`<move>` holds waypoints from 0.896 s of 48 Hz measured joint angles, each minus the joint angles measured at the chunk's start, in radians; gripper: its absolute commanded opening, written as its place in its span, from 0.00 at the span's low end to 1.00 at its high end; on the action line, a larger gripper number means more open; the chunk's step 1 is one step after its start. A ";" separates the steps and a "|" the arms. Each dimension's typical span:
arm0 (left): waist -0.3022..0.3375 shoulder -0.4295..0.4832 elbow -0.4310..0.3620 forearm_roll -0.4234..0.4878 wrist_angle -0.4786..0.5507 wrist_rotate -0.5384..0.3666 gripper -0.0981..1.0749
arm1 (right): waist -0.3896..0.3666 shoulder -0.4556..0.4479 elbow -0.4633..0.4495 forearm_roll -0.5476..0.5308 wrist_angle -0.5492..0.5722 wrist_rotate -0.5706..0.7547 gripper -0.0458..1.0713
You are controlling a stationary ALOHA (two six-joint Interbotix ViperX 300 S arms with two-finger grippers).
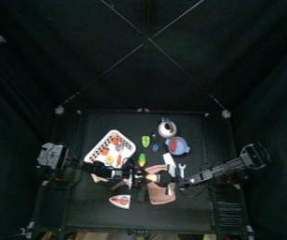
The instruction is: Peel eggshell
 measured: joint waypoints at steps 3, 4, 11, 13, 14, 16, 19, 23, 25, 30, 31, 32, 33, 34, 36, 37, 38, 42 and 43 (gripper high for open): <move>0.000 0.000 0.003 0.002 -0.002 0.002 0.56 | 0.000 0.002 0.002 0.003 0.000 0.000 0.67; 0.000 0.000 0.003 0.000 -0.002 0.000 0.56 | 0.002 0.002 0.002 0.003 0.002 0.000 0.67; 0.000 -0.002 0.006 0.002 0.000 0.002 0.56 | 0.002 0.002 0.005 0.009 0.002 -0.002 0.67; 0.000 -0.002 0.006 0.000 -0.002 0.002 0.56 | 0.003 0.000 0.008 0.011 0.000 -0.002 0.67; 0.000 -0.002 0.006 0.000 -0.002 0.002 0.56 | 0.003 0.002 0.009 0.012 0.002 -0.002 0.67; 0.000 -0.005 0.009 0.000 0.000 0.000 0.56 | 0.003 0.000 0.014 0.017 0.000 -0.002 0.67; 0.000 -0.009 0.014 0.000 -0.002 0.002 0.56 | 0.005 -0.002 0.021 0.026 0.003 -0.002 0.67; 0.000 -0.017 0.017 0.000 -0.002 0.000 0.56 | 0.006 -0.006 0.029 0.035 0.005 0.000 0.67; 0.002 -0.017 0.017 0.000 0.000 0.002 0.56 | 0.006 -0.009 0.032 0.038 0.006 0.000 0.67; 0.000 -0.018 0.018 0.000 -0.002 0.002 0.56 | 0.006 -0.014 0.037 0.041 0.006 0.000 0.67; 0.000 -0.018 0.017 0.000 -0.002 0.002 0.56 | 0.006 -0.015 0.037 0.041 0.006 0.000 0.67; 0.000 -0.018 0.017 0.000 0.000 0.002 0.56 | 0.006 -0.014 0.037 0.041 0.006 0.000 0.67; 0.000 -0.018 0.017 0.000 0.000 0.002 0.56 | 0.006 -0.015 0.035 0.041 0.006 0.000 0.67; 0.000 -0.018 0.017 0.000 -0.002 0.000 0.56 | 0.006 -0.015 0.037 0.041 0.006 0.000 0.67; 0.000 -0.018 0.017 0.000 -0.002 0.000 0.56 | 0.006 -0.015 0.037 0.041 0.006 0.000 0.67; 0.000 -0.018 0.017 0.002 -0.002 0.000 0.56 | 0.006 -0.015 0.037 0.041 0.008 0.000 0.67; 0.000 -0.018 0.017 0.000 0.000 0.002 0.56 | 0.006 -0.015 0.037 0.041 0.006 0.000 0.67; 0.000 -0.018 0.017 0.000 -0.002 0.000 0.56 | 0.006 -0.015 0.037 0.043 0.008 0.000 0.67; 0.000 -0.018 0.017 0.000 0.000 0.002 0.56 | 0.006 -0.015 0.037 0.043 0.008 0.000 0.67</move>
